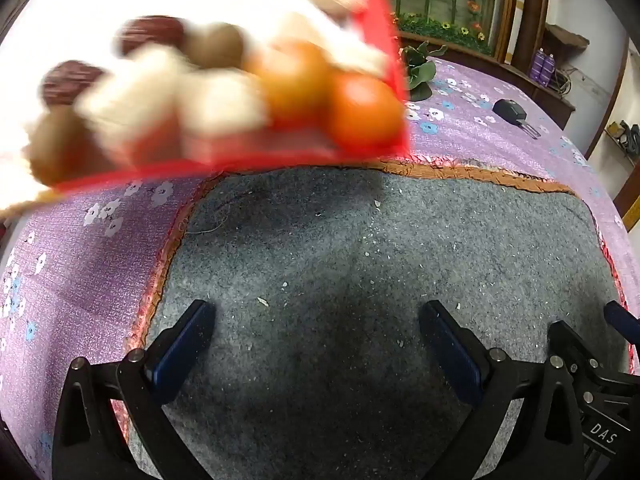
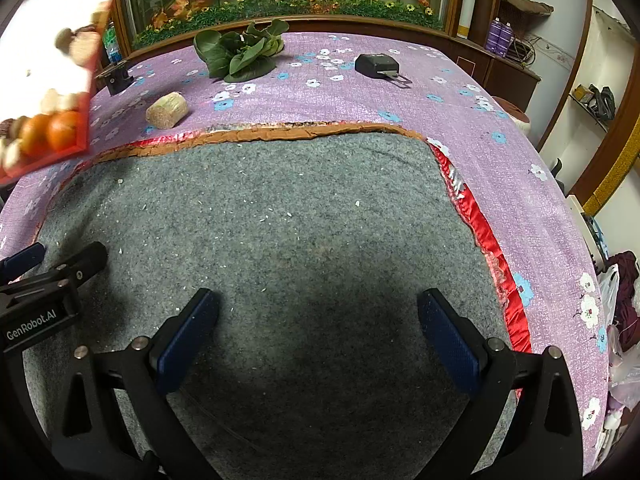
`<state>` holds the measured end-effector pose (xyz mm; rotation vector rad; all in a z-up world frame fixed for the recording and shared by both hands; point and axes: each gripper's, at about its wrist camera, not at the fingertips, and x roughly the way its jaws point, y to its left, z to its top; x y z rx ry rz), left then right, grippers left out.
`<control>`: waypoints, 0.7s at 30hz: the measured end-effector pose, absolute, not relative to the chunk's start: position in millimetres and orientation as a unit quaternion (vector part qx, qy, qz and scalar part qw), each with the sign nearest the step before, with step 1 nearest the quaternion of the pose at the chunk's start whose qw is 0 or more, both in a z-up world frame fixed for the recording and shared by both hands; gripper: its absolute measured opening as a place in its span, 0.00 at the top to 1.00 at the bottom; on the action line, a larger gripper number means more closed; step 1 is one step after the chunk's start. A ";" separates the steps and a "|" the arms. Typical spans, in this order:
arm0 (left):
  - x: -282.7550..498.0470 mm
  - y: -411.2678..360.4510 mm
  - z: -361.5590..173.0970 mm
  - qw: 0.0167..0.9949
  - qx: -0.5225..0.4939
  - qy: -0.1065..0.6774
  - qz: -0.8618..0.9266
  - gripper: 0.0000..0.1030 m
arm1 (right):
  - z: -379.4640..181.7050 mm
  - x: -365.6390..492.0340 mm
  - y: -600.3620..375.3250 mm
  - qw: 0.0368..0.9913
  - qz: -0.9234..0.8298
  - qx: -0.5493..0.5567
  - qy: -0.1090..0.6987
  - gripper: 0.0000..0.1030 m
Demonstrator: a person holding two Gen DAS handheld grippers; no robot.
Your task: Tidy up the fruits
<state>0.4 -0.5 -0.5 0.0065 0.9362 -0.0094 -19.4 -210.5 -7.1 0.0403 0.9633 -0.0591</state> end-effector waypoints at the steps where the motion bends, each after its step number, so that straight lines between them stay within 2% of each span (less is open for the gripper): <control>1: 0.4 -0.6 -0.5 0.892 0.003 0.451 -0.005 0.01 | -7.2 -19.2 -210.7 0.886 -0.028 0.020 0.463 0.02; 21: 1.2 0.8 -0.8 0.892 0.004 0.451 -0.004 0.01 | -6.4 -19.0 -209.1 0.886 -0.028 0.020 0.463 0.02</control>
